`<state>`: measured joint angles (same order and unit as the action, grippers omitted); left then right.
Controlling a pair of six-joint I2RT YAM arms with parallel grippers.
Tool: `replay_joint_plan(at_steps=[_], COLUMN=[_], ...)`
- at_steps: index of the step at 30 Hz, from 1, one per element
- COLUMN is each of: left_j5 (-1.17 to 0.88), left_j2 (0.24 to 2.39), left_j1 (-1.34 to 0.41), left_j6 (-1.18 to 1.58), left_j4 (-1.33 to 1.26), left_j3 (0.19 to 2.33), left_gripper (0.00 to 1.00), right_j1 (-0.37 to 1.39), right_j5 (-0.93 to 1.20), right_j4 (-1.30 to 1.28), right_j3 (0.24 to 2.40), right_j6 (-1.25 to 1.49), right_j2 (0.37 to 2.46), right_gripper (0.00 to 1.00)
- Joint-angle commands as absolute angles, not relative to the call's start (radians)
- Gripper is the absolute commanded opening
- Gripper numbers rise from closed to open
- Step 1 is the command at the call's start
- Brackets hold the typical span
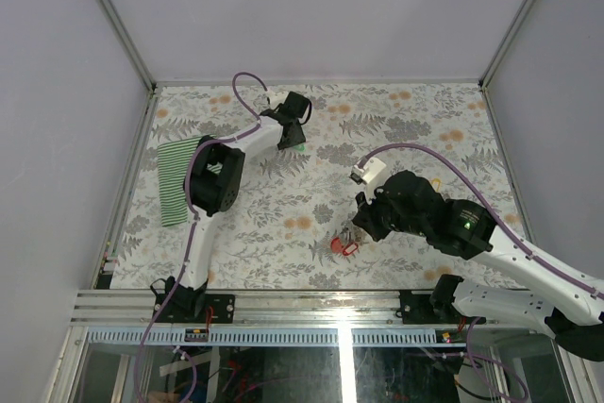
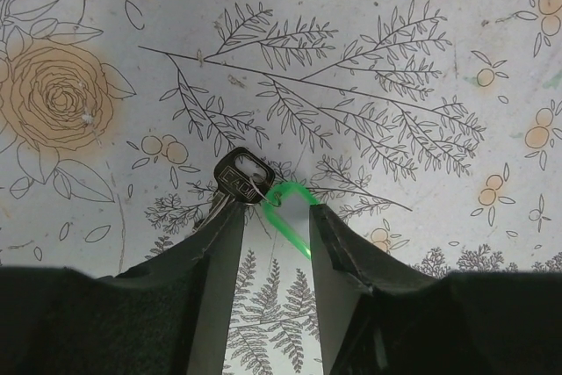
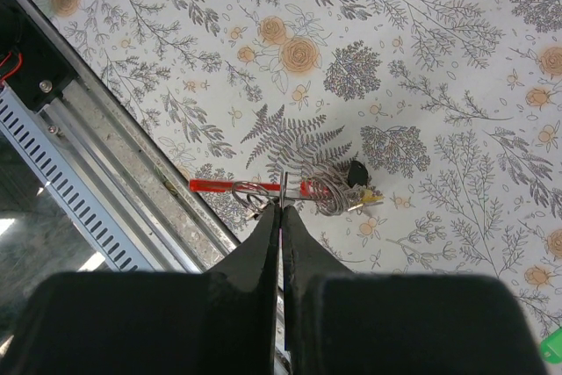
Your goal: Put the keys on the keyring
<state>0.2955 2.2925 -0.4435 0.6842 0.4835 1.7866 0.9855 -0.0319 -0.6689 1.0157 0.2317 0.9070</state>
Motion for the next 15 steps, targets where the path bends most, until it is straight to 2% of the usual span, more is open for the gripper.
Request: replay_joint_plan(at_steps=[1, 15], left_j5=[0.318, 0.313], left_j2=[2.306, 2.282], left_j1=[-0.432, -0.427], left_j6=[0.696, 0.683], left_j4=[0.448, 0.423], left_j3=[1.823, 1.806], left_gripper=[0.37, 0.37], right_j1=[0.985, 0.985], right_j5=[-0.009, 0.000], right_j4=[-0.639, -0.648], right_j3=[1.030, 1.022], right_j6=[0.226, 0.224], right_j2=[0.907, 0.910], right_gripper=[0.00, 0.00])
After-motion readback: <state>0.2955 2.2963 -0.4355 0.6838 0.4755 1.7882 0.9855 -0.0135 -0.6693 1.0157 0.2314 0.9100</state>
